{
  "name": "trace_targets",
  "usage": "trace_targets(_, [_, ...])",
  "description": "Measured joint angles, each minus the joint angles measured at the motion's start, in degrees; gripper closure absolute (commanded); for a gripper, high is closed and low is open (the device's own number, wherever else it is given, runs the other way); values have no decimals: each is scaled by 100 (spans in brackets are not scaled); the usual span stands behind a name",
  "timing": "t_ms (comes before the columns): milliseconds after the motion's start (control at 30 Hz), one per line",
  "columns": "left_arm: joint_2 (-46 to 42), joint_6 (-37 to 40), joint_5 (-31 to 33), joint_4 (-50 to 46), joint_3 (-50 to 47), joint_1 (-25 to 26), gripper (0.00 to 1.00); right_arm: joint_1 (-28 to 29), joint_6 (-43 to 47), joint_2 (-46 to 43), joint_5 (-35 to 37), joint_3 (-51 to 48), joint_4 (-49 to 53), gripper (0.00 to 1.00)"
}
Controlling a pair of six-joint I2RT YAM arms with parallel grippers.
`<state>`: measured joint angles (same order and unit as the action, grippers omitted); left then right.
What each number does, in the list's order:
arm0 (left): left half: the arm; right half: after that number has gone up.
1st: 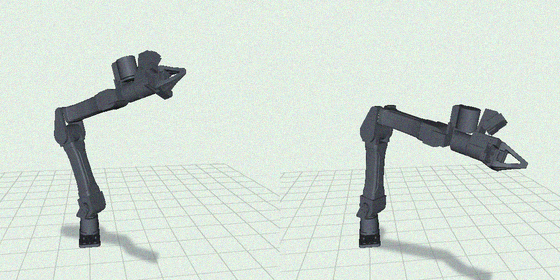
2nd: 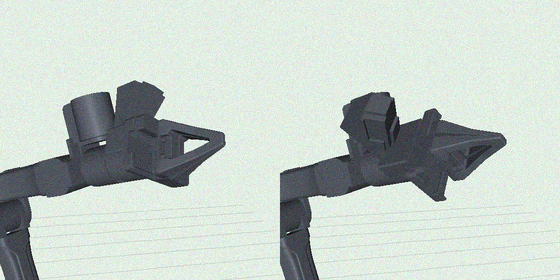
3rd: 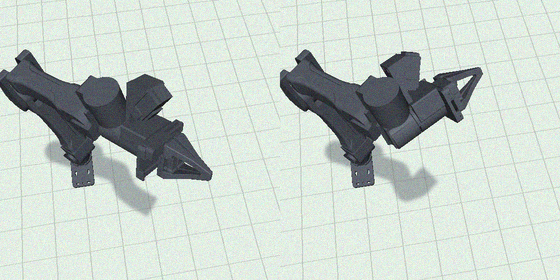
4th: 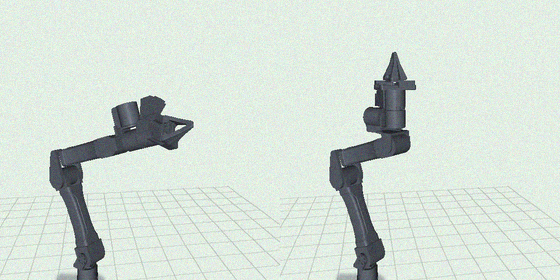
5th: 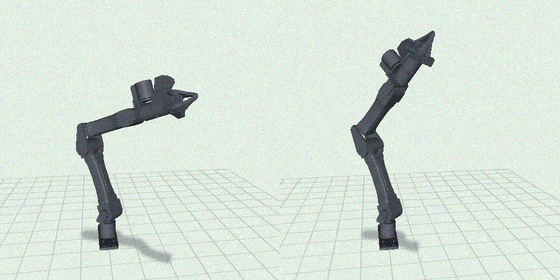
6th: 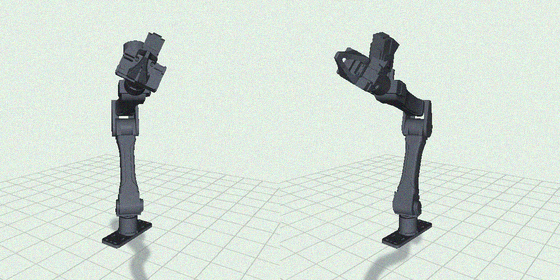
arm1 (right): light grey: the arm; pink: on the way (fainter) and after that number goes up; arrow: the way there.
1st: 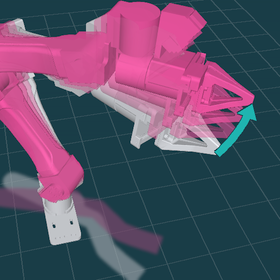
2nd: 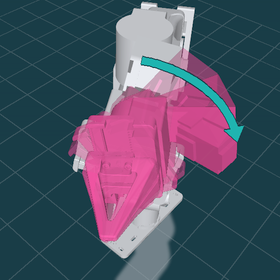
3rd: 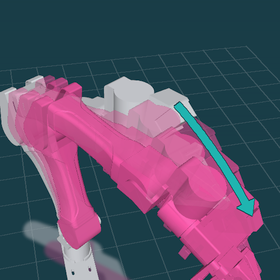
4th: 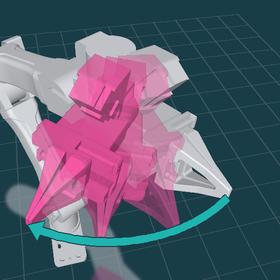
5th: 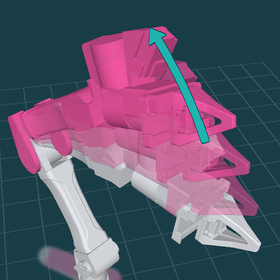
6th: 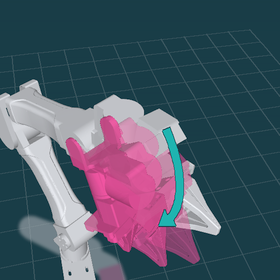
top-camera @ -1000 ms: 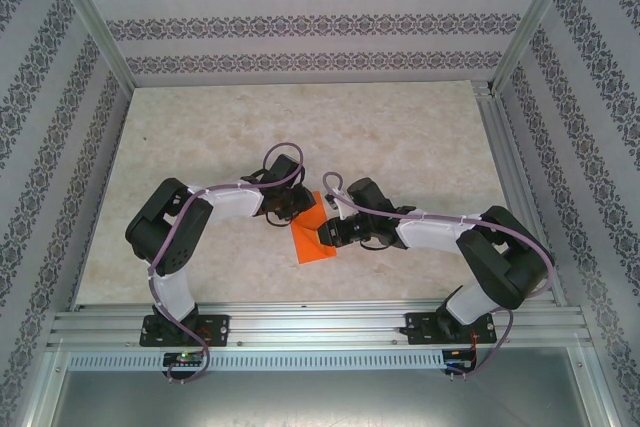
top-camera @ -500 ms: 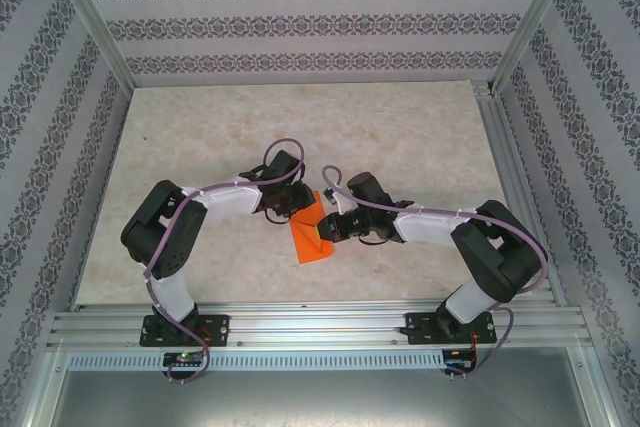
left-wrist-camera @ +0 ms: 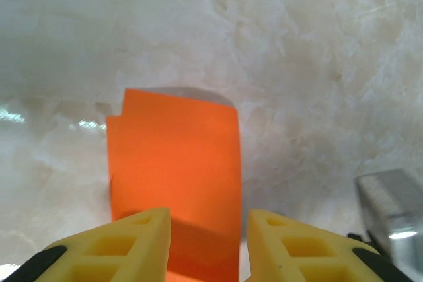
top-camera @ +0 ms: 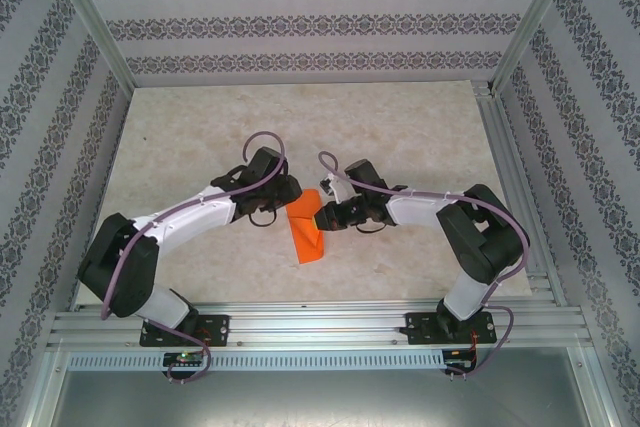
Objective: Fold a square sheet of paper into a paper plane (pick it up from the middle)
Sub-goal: Fold the triangle a second time at the center of the table.
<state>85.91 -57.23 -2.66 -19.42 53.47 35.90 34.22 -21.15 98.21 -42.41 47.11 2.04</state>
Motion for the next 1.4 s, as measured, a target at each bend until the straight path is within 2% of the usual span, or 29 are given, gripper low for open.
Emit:
trace_targets(400, [13,-20,-149,48,-173,483,67,-101,1167,26,31,603,1838,92])
trace_targets(600, [17,-157,-63,52,-273,614,68,-138,1722,367,31,1141,2509,92])
trace_targets(1400, [13,-332,236,243,-669,1115,71,-138,3086,1296,85,2159,3615,92])
